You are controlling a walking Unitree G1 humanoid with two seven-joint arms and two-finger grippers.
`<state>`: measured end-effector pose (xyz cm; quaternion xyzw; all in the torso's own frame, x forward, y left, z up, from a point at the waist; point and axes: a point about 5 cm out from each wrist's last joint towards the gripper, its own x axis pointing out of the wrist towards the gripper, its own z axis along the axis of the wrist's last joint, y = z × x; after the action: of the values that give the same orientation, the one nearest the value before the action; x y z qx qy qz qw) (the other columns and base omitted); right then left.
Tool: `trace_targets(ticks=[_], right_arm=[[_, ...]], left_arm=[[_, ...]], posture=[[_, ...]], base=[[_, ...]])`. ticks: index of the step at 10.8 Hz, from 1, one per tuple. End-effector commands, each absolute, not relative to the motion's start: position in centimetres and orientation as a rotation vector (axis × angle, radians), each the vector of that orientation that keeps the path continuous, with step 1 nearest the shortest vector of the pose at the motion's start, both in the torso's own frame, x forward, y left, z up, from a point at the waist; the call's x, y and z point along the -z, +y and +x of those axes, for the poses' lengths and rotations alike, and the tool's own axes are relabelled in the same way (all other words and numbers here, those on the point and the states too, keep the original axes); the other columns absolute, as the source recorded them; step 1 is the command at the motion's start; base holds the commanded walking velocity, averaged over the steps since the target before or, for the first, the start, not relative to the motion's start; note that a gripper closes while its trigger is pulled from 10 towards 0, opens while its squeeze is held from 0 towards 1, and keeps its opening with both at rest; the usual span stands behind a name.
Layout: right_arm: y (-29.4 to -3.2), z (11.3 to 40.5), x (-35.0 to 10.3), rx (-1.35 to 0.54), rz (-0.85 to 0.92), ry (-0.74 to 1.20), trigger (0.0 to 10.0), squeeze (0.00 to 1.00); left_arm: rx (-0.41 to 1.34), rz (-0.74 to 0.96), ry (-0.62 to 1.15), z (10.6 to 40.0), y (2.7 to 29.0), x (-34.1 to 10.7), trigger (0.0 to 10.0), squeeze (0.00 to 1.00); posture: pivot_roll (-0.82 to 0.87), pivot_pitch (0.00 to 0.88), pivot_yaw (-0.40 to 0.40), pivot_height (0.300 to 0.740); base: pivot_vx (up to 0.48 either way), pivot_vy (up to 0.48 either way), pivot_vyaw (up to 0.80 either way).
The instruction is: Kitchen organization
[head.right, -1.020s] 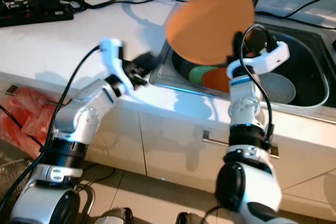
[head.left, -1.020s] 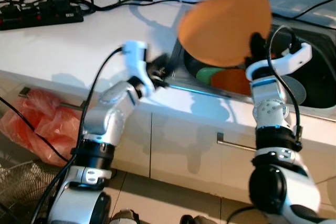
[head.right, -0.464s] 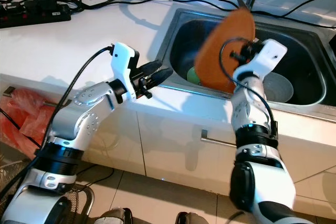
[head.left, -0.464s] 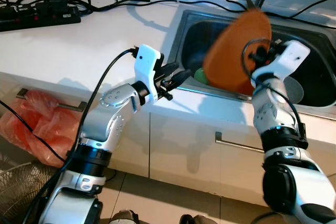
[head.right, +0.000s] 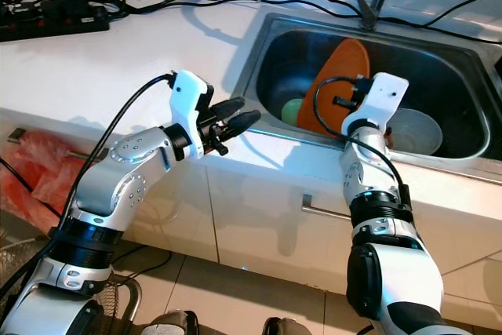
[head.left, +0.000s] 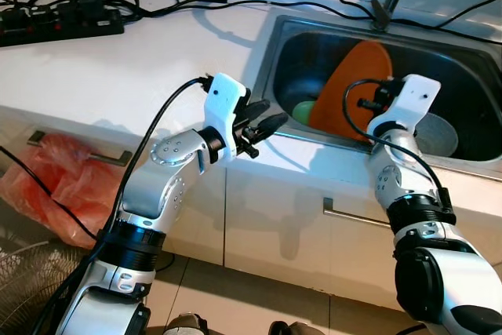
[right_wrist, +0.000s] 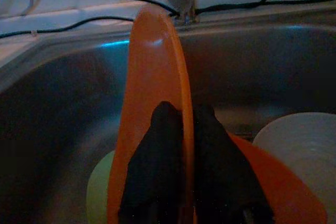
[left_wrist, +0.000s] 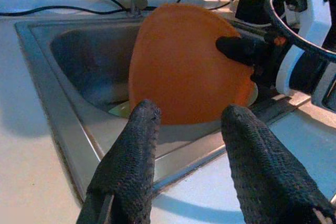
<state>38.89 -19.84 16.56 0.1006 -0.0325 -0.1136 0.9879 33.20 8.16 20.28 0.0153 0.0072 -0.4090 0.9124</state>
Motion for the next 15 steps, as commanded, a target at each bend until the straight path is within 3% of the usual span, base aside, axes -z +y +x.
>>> trace_targets(ticks=[1, 6, 7, 10, 13, 15], right_arm=[[-19.8, 39.1, -17.4, 0.222, 0.181, -0.099, 10.0, 1.00], [-19.1, 39.2, -17.7, 0.185, 0.160, -0.129, 10.0, 0.98], [-18.7, 39.2, -18.1, 0.161, 0.175, -0.169, 10.0, 0.00], [-17.0, 38.2, -20.2, 0.056, 0.101, -0.378, 10.0, 0.00], [-15.7, 36.5, -19.5, -0.024, 0.060, -0.435, 10.0, 0.00], [-16.0, 35.9, -18.7, 0.001, 0.068, -0.421, 10.0, 0.00]], left_arm=[[0.865, 0.052, 0.025, 32.8, 7.7, -20.1, 10.0, 0.00], [0.814, 0.059, 0.021, 33.1, 8.0, -20.1, 10.0, 0.00], [0.723, 0.031, -0.011, 33.9, 8.6, -20.4, 10.0, 0.00], [0.305, 0.058, -0.176, 36.1, 11.7, -21.4, 10.0, 0.00], [0.114, 0.104, -0.240, 36.1, 13.3, -20.8, 10.0, 0.00], [0.089, 0.095, -0.246, 36.0, 13.2, -20.0, 10.0, 0.00]], posture=[[0.07, 0.085, -0.069, 0.740], [0.07, 0.084, -0.064, 0.740], [0.07, 0.084, -0.064, 0.740], [0.05, 0.071, -0.056, 0.740], [0.04, 0.066, -0.054, 0.740], [0.04, 0.067, -0.051, 0.740]], base=[[0.000, 0.000, 0.00], [0.000, 0.000, 0.00], [0.000, 0.000, 0.00], [0.000, 0.000, 0.00], [0.000, 0.000, 0.00], [0.000, 0.000, 0.00]])
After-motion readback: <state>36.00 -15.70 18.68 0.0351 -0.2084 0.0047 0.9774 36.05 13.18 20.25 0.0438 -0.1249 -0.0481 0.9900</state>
